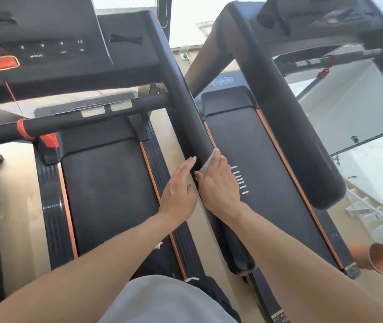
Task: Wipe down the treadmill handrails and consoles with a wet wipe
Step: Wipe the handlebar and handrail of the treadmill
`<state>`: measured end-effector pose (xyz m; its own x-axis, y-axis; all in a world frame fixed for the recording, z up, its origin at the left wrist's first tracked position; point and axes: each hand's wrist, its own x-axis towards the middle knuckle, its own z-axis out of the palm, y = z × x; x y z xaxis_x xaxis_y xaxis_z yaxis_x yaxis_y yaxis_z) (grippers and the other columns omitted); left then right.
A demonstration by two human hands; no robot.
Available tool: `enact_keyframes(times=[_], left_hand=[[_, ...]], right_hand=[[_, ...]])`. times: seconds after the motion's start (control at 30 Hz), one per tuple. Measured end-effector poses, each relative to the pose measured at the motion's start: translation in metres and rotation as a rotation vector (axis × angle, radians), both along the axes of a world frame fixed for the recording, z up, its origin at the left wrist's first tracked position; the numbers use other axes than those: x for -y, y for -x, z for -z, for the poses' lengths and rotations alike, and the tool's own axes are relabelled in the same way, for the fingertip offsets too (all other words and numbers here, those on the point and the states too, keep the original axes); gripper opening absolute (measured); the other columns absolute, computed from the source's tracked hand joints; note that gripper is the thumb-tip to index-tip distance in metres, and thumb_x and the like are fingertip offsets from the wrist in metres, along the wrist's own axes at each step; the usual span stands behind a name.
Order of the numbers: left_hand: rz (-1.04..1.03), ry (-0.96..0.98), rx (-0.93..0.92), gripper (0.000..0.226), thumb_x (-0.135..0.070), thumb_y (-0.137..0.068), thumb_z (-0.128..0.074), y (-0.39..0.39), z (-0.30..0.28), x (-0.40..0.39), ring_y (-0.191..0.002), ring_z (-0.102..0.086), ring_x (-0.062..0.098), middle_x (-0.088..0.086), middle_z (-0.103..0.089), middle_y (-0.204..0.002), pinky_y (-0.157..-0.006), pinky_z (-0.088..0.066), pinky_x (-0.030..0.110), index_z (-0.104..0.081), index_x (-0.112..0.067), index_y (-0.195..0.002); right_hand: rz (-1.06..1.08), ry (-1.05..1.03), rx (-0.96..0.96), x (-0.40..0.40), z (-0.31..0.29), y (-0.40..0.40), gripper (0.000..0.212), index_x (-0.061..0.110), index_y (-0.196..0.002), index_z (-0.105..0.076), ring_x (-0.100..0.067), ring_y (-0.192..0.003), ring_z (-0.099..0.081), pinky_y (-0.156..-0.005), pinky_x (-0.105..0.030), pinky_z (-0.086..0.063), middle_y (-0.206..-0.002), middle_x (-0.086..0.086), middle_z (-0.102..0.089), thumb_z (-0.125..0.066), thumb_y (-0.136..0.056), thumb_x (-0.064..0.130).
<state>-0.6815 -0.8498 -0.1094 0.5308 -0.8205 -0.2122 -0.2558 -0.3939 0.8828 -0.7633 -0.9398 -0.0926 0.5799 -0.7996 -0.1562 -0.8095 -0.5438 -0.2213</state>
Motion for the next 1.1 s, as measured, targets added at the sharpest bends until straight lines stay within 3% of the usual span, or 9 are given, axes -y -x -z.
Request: enact_keyframes(times=[0.2,0.33,0.47,0.57,0.67,0.8,0.93,1.0,1.1], left_hand=[[0.010,-0.054,-0.102,0.082,0.005,-0.091,-0.044,-0.038,0.014,0.018,-0.142,-0.041,0.009,-0.012,-0.043,-0.155,-0.119,-0.036,0.036,-0.023,-0.037,-0.158],[0.034,-0.097,-0.162,0.086,0.003,-0.093,-0.047,-0.053,0.020,0.019,-0.139,-0.043,0.007,-0.019,-0.045,-0.150,-0.115,-0.037,0.030,-0.014,-0.042,-0.158],[0.039,-0.103,-0.186,0.086,0.000,-0.094,-0.050,-0.059,0.024,0.019,-0.138,-0.042,0.004,-0.025,-0.043,-0.147,-0.114,-0.036,0.026,-0.014,-0.048,-0.156],[0.031,-0.096,-0.185,0.081,-0.004,-0.095,-0.051,-0.060,0.027,0.016,-0.135,-0.046,0.005,-0.025,-0.043,-0.150,-0.115,-0.040,0.039,-0.017,-0.045,-0.157],[0.036,-0.092,-0.177,0.075,-0.005,-0.097,-0.050,-0.060,0.029,0.006,-0.140,-0.041,0.004,-0.021,-0.043,-0.152,-0.119,-0.037,0.038,-0.021,-0.040,-0.157],[0.020,-0.094,-0.132,0.074,-0.004,-0.097,-0.050,-0.052,0.025,-0.015,-0.142,-0.037,0.002,-0.018,-0.042,-0.154,-0.121,-0.033,0.035,-0.021,-0.034,-0.158],[0.087,-0.081,-0.061,0.078,-0.006,-0.097,-0.050,-0.026,0.014,-0.028,-0.148,-0.027,0.003,-0.017,-0.030,-0.162,-0.124,-0.026,0.034,-0.016,-0.037,-0.160],[0.111,-0.057,-0.008,0.081,-0.006,-0.096,-0.050,-0.006,0.008,-0.032,-0.150,-0.021,0.001,-0.018,-0.024,-0.164,-0.125,-0.022,0.031,-0.014,-0.039,-0.160],[0.079,-0.017,0.046,0.083,-0.001,-0.094,-0.050,0.035,0.002,-0.039,-0.150,-0.016,-0.003,-0.019,-0.019,-0.165,-0.124,-0.017,0.023,-0.014,-0.036,-0.160]], right_hand=[[-0.054,0.052,0.023,0.043,0.004,-0.056,0.081,0.001,-0.159,-0.005,-0.031,-0.137,-0.043,-0.107,-0.040,-0.045,-0.156,-0.017,-0.031,-0.048,-0.105,0.044],[-0.138,0.200,-0.083,0.053,0.012,-0.080,0.085,-0.006,-0.158,-0.006,-0.038,-0.142,-0.038,-0.114,-0.040,-0.041,-0.158,-0.028,-0.025,-0.059,-0.101,0.029],[-0.152,0.173,-0.142,0.066,0.006,-0.109,0.087,-0.005,-0.158,-0.004,-0.039,-0.145,-0.034,-0.115,-0.039,-0.037,-0.161,-0.028,-0.021,-0.060,-0.100,0.029],[-0.069,0.006,-0.044,0.090,-0.007,-0.138,0.085,0.000,-0.160,-0.003,-0.034,-0.143,-0.035,-0.111,-0.042,-0.039,-0.160,-0.020,-0.026,-0.054,-0.103,0.037],[0.085,-0.243,0.038,0.112,-0.018,-0.152,0.079,0.011,-0.160,-0.007,-0.035,-0.138,-0.041,-0.106,-0.048,-0.040,-0.157,-0.012,-0.033,-0.043,-0.104,0.053],[0.203,-0.534,0.201,0.115,-0.027,-0.130,0.061,0.012,-0.145,-0.040,-0.033,-0.130,-0.050,-0.093,-0.035,-0.035,-0.139,-0.012,-0.053,-0.031,-0.106,0.058],[0.361,-0.823,0.269,0.092,-0.029,-0.071,0.066,0.024,-0.154,-0.041,-0.025,-0.145,-0.037,-0.114,-0.037,-0.027,-0.158,-0.004,-0.041,-0.031,-0.103,0.065],[0.409,-0.901,0.290,0.078,-0.024,-0.031,0.068,0.029,-0.153,-0.043,-0.023,-0.148,-0.034,-0.119,-0.035,-0.022,-0.160,0.000,-0.039,-0.039,-0.099,0.070],[0.451,-0.987,0.286,0.051,-0.018,0.031,0.082,0.034,-0.149,-0.051,-0.021,-0.148,-0.035,-0.125,-0.044,-0.022,-0.157,0.005,-0.041,-0.052,-0.083,0.083]])
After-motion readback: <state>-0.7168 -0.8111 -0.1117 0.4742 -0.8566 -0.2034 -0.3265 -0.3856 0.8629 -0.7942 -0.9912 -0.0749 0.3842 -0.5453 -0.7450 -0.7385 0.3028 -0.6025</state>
